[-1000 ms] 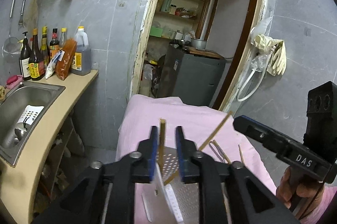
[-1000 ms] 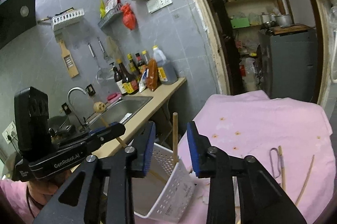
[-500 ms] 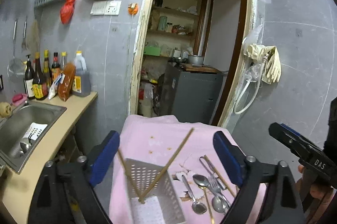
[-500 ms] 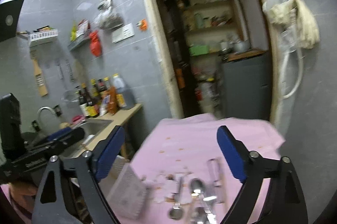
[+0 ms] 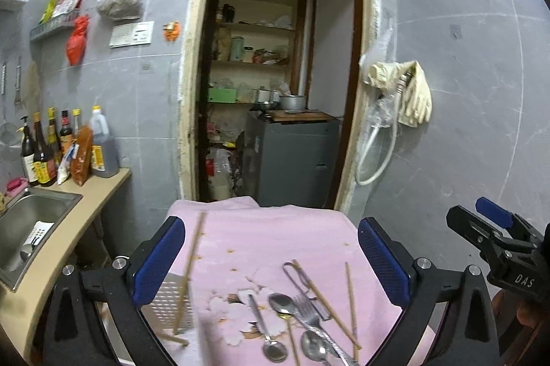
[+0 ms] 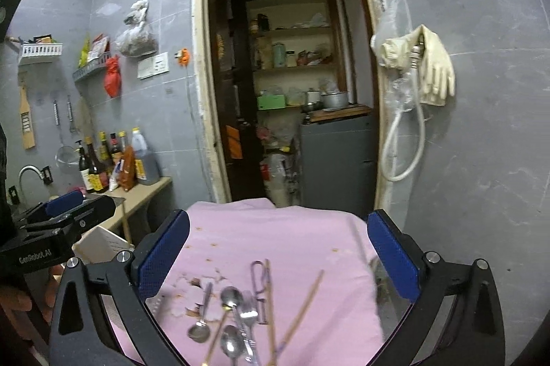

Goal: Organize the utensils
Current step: 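Move both tools back over the remaining utensils on the table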

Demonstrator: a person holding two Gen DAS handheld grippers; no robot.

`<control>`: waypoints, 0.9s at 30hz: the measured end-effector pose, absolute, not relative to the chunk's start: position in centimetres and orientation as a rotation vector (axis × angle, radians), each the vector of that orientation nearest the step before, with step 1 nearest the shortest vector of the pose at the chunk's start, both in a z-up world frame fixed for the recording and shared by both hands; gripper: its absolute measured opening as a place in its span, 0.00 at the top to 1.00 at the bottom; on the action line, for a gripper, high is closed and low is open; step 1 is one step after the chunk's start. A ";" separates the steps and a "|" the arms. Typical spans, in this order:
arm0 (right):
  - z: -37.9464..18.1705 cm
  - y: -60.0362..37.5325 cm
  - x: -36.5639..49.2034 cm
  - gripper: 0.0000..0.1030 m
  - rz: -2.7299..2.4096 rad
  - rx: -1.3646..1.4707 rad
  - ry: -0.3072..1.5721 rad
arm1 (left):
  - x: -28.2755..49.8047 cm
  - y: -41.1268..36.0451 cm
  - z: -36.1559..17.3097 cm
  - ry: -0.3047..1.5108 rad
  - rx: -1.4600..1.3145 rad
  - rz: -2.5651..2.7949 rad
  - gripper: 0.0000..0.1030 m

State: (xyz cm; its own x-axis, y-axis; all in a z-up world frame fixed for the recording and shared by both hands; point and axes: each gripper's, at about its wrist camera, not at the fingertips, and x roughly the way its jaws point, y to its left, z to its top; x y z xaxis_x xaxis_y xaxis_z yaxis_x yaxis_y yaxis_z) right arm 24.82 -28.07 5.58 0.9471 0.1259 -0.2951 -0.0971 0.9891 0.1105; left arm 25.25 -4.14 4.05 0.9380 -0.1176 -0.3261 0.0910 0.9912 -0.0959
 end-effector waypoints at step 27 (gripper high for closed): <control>-3.4 -35.5 31.8 0.01 0.146 0.082 0.509 | 32.5 -11.5 -3.3 0.539 -0.077 -0.119 0.02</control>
State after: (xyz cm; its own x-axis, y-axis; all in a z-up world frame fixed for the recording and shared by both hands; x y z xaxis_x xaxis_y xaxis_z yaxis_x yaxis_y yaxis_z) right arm 31.80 -35.51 -3.41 0.8633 0.1592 -0.4789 -0.1184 0.9863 0.1145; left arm 32.51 -11.51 -3.26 0.8515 -0.1329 -0.5072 0.0923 0.9902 -0.1045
